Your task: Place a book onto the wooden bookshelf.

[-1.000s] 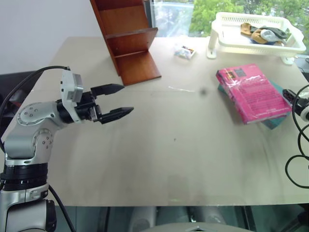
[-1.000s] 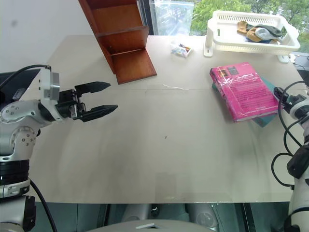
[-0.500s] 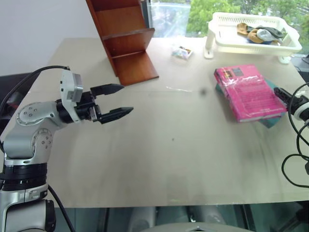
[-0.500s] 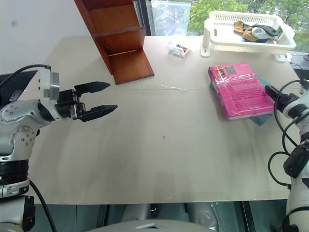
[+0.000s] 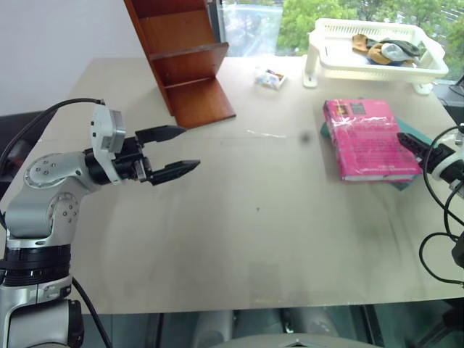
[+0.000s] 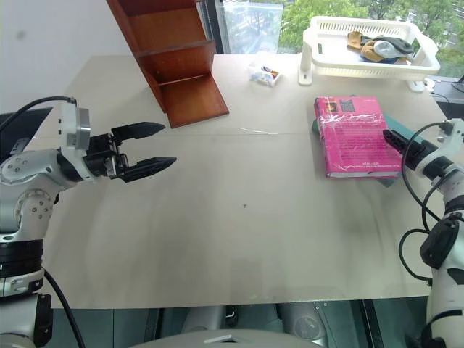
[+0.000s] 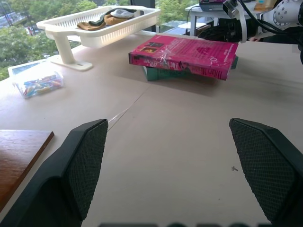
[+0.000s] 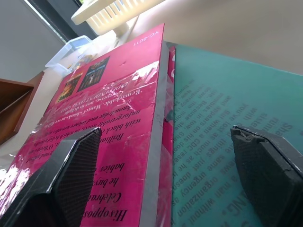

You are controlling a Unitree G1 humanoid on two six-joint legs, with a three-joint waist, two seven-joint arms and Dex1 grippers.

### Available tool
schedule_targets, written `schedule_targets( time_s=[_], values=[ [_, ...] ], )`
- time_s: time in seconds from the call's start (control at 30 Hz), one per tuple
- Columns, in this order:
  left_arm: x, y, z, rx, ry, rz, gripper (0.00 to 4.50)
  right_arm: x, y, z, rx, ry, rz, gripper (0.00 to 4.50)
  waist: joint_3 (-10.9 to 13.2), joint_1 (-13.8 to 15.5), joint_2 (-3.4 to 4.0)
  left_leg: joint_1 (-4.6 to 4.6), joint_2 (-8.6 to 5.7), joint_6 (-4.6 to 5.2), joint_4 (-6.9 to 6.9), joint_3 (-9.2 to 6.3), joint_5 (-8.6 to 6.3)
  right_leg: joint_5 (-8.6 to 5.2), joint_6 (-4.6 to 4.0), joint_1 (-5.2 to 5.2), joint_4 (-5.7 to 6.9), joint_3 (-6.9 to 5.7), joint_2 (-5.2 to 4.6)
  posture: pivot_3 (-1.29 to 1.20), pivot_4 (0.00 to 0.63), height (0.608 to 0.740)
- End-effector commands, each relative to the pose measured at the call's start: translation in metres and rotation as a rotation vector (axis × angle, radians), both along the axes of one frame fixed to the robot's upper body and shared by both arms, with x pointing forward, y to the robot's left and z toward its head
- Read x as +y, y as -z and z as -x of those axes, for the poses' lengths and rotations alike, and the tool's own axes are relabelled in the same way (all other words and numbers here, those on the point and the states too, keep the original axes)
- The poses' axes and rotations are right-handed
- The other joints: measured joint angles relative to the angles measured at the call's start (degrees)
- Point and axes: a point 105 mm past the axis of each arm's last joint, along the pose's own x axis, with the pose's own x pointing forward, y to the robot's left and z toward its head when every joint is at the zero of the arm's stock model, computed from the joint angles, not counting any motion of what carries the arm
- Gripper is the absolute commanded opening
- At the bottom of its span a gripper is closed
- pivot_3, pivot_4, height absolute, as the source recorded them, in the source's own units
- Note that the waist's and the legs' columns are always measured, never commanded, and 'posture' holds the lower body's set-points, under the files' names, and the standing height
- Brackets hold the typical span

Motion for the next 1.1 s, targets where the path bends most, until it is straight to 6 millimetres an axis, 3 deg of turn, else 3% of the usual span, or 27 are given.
schedule_targets(
  time_s=[0.03,0.23,0.53,0.83,1.1],
  values=[
    [-0.001,-0.01,0.004,-0.056,0.0,-0.027,4.43,-0.019,-0.005,0.004,-0.025,0.102,0.043,4.5,0.0,0.21,0.0,-0.01,-0.01,0.01,0.05,-0.01,-0.01,0.0,0.0,0.0,0.03,-0.01,0.0,0.0,0.15,0.74],
    [-0.002,-0.008,0.004,-0.052,0.004,-0.027,4.43,-0.046,-0.021,0.01,-0.078,0.248,0.088,4.5,0.02,0.47,0.03,-0.02,-0.04,0.02,0.15,-0.03,-0.02,0.0,0.0,-0.02,0.19,-0.02,-0.01,0.0,0.15,0.74],
    [-0.004,-0.006,0.003,-0.054,0.007,-0.026,4.43,-0.066,-0.019,0.018,-0.03,0.361,0.118,4.5,0.03,0.01,0.05,-0.01,-0.02,0.02,0.15,0.01,-0.02,0.0,0.0,-0.03,0.21,0.03,0.02,0.0,0.15,0.74],
    [-0.001,-0.005,0.006,-0.052,-0.007,-0.031,4.43,-0.047,0.011,0.014,0.073,0.283,0.053,4.5,0.03,-0.03,0.05,-0.01,-0.02,0.02,0.15,0.03,-0.01,0.0,0.0,-0.03,0.21,0.05,0.02,0.0,0.15,0.74],
    [0.001,-0.005,0.007,-0.052,-0.018,-0.033,4.43,-0.017,0.016,0.005,0.065,0.121,0.023,4.5,0.03,0.0,0.05,-0.01,-0.02,0.01,0.15,0.02,-0.01,0.0,0.0,-0.03,0.21,0.05,0.02,0.0,0.15,0.74]
  ],
)
